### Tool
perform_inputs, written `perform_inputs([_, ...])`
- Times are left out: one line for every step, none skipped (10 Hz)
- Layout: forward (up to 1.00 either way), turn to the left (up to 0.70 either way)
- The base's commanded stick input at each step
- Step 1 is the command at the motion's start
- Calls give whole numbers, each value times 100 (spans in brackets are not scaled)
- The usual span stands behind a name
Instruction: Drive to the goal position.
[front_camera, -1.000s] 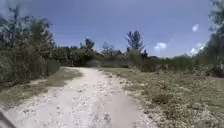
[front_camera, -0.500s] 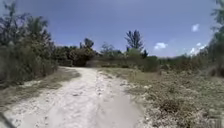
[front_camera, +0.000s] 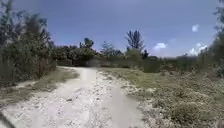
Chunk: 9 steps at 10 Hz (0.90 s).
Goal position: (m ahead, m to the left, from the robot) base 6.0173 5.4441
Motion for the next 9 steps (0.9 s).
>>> perform_inputs([50,0])
perform_inputs([50,0])
perform_inputs([50,0])
perform_inputs([50,0])
perform_inputs([50,0])
perform_inputs([50,0])
perform_inputs([50,0])
perform_inputs([50,0])
perform_inputs([50,0])
